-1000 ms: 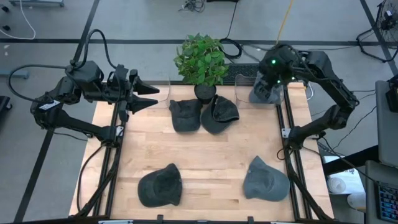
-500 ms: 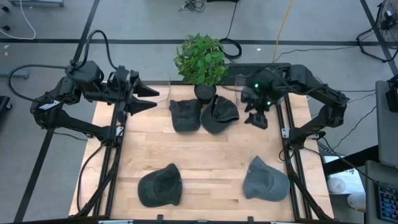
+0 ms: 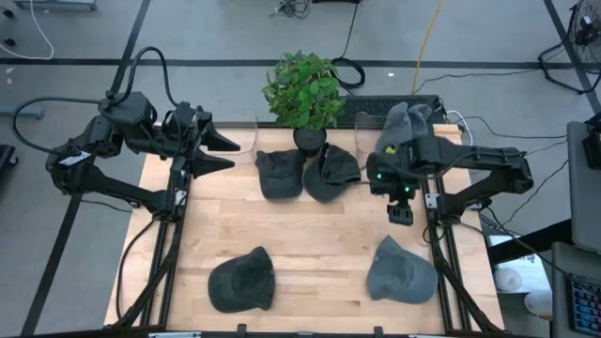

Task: Pick & Place hat
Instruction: Put the gray cap into the right transparent bin

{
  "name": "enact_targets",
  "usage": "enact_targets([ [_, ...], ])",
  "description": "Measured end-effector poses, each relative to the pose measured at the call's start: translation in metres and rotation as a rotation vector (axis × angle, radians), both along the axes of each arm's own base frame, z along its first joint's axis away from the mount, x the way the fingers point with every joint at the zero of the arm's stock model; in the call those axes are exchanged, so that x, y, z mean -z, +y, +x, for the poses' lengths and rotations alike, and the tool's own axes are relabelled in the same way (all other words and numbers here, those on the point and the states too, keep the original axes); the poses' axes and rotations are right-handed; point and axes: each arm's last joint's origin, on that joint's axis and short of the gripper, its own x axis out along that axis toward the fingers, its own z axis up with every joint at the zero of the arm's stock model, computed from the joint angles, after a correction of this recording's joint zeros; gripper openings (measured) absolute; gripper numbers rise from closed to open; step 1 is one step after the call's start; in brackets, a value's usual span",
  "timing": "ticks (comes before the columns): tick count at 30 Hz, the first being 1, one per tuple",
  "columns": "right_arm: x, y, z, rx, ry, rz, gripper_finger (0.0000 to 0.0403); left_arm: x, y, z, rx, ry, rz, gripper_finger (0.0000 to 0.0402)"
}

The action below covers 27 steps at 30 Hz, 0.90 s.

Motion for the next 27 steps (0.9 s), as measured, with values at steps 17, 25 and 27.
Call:
enact_targets([
  [17,0.068,0.017,0.004,-0.140,0.100,-0.002,0.0251,0.000,0.000,0.000,-0.001,0.001,0.002,0.0234],
  [25,0.110,0.023,0.001,-0.154,0.133,0.041,0.0252,0.000,-0.001,0.000,0.002,0.002,0.000,0.0234],
  [27,0.121,0.025,-0.001,-0.150,0.146,0.050,0.0252,0.000,-0.001,0.000,0.002,0.002,-0.001,0.0234],
])
